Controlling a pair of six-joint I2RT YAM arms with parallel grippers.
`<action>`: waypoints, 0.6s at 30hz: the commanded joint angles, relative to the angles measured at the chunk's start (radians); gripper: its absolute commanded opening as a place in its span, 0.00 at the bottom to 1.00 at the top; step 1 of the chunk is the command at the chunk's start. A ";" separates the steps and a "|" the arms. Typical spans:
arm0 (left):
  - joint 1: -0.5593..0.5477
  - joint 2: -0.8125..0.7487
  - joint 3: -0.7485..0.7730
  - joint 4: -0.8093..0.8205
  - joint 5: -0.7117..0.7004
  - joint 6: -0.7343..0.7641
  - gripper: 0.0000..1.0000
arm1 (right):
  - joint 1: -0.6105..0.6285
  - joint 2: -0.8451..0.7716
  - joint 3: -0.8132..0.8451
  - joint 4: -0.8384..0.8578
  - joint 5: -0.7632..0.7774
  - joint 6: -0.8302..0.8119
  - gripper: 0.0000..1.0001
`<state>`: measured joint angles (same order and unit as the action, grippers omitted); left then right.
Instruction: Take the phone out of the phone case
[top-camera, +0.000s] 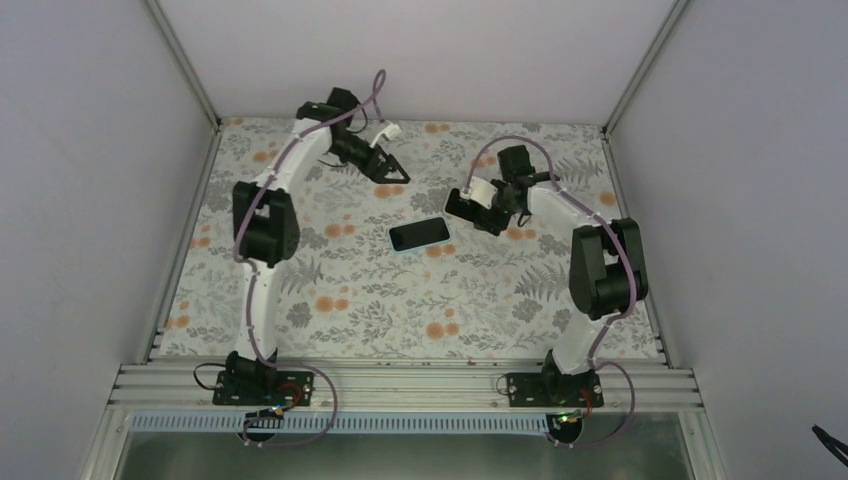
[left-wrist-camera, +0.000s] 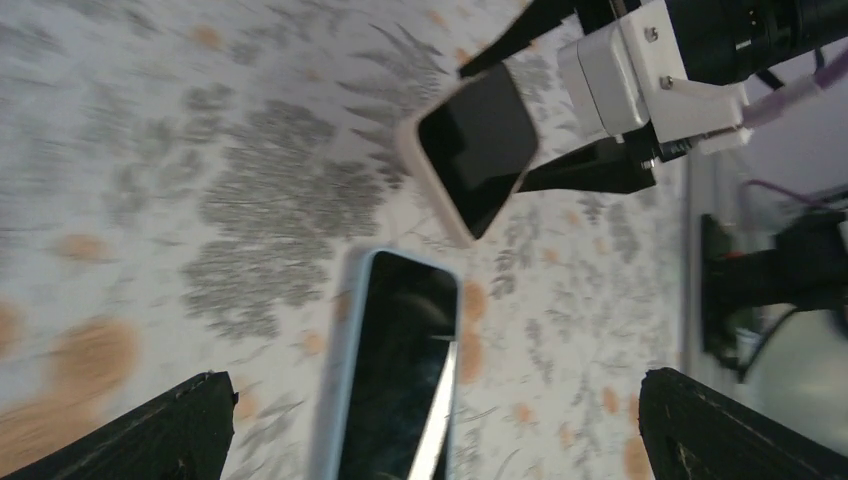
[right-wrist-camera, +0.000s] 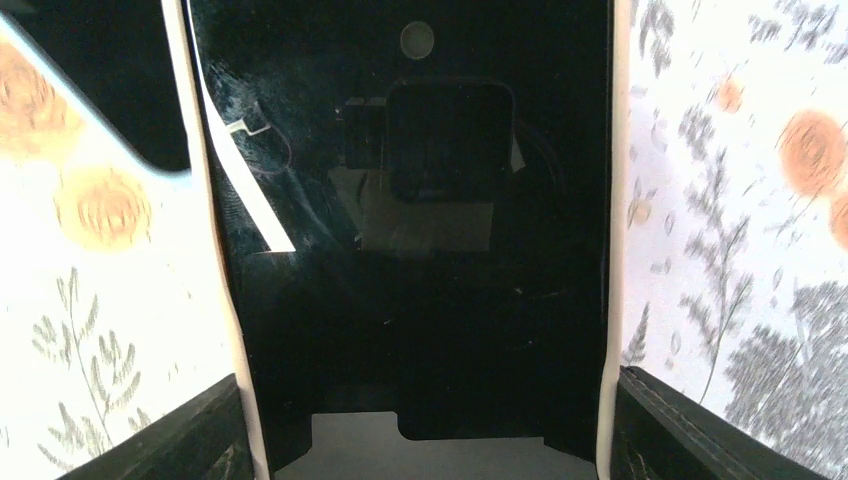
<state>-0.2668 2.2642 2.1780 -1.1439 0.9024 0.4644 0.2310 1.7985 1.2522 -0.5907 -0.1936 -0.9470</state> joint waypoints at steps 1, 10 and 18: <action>-0.034 0.131 0.132 -0.212 0.222 -0.030 1.00 | 0.038 -0.013 0.058 0.084 -0.039 0.106 0.65; -0.079 0.232 0.196 -0.212 0.262 -0.050 1.00 | 0.148 0.065 0.207 0.055 -0.010 0.149 0.65; -0.079 0.259 0.214 -0.213 0.256 -0.055 1.00 | 0.237 0.106 0.243 0.065 0.025 0.176 0.66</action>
<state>-0.3443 2.5015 2.3611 -1.3418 1.1202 0.4175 0.4408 1.8938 1.4513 -0.5552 -0.1772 -0.8097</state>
